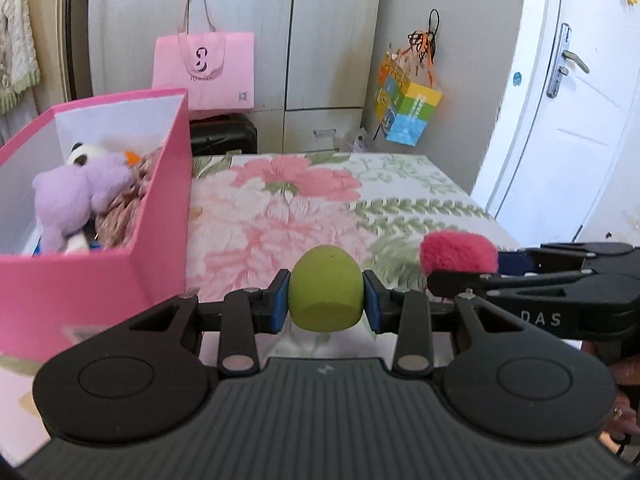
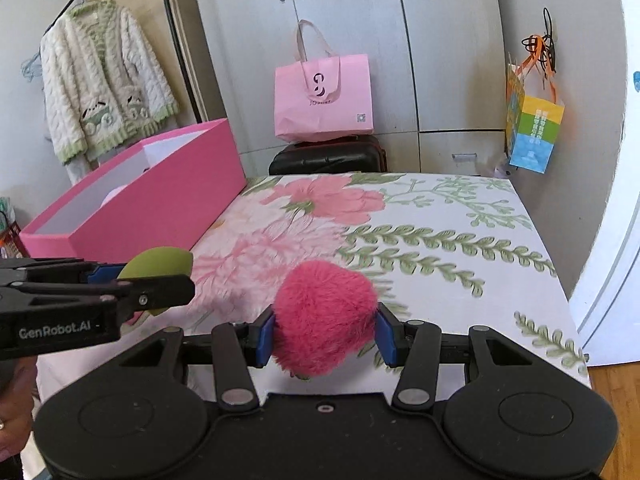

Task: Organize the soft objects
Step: 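Carry the green ball with left tool while right tool carries the pompom to the box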

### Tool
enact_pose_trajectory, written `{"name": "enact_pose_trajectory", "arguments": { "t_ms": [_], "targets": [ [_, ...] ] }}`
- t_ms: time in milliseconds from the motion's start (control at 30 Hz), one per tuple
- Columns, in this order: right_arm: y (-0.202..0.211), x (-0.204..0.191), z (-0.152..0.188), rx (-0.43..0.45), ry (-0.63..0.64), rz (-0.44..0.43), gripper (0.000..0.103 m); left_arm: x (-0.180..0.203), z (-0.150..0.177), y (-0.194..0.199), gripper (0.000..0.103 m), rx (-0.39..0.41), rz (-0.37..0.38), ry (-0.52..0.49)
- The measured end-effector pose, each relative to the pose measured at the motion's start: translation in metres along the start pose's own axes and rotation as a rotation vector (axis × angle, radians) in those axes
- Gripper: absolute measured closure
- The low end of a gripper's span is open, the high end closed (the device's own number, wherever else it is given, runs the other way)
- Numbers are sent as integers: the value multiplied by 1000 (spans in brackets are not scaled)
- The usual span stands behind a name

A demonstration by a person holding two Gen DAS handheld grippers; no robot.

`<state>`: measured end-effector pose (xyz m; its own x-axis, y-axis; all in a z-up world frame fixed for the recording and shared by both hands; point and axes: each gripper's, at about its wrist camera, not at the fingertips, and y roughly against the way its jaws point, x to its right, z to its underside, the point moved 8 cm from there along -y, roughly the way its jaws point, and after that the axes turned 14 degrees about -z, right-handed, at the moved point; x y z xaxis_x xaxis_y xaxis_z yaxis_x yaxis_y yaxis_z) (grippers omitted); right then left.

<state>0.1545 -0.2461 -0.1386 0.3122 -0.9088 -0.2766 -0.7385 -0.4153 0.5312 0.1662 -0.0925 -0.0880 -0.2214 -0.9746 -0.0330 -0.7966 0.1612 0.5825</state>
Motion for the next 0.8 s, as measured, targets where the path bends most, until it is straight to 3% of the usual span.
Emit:
{"name": "enact_pose_trajectory", "arguments": {
  "t_ms": [300,500,600,800],
  "targets": [
    [11,-49,16,-72,82,-20,49,-45,22,30,67,-24,19,7],
    [15,-94,19,-97,173,-99,49,-83,26,54,66,-49,6,10],
    [16,-118,16,-99,217,-142,49,-102,25,67,66,-40,-39,-5],
    [15,-163,9,-115,297,-284,49,-138,18,88,66,-26,-50,46]
  ]
}}
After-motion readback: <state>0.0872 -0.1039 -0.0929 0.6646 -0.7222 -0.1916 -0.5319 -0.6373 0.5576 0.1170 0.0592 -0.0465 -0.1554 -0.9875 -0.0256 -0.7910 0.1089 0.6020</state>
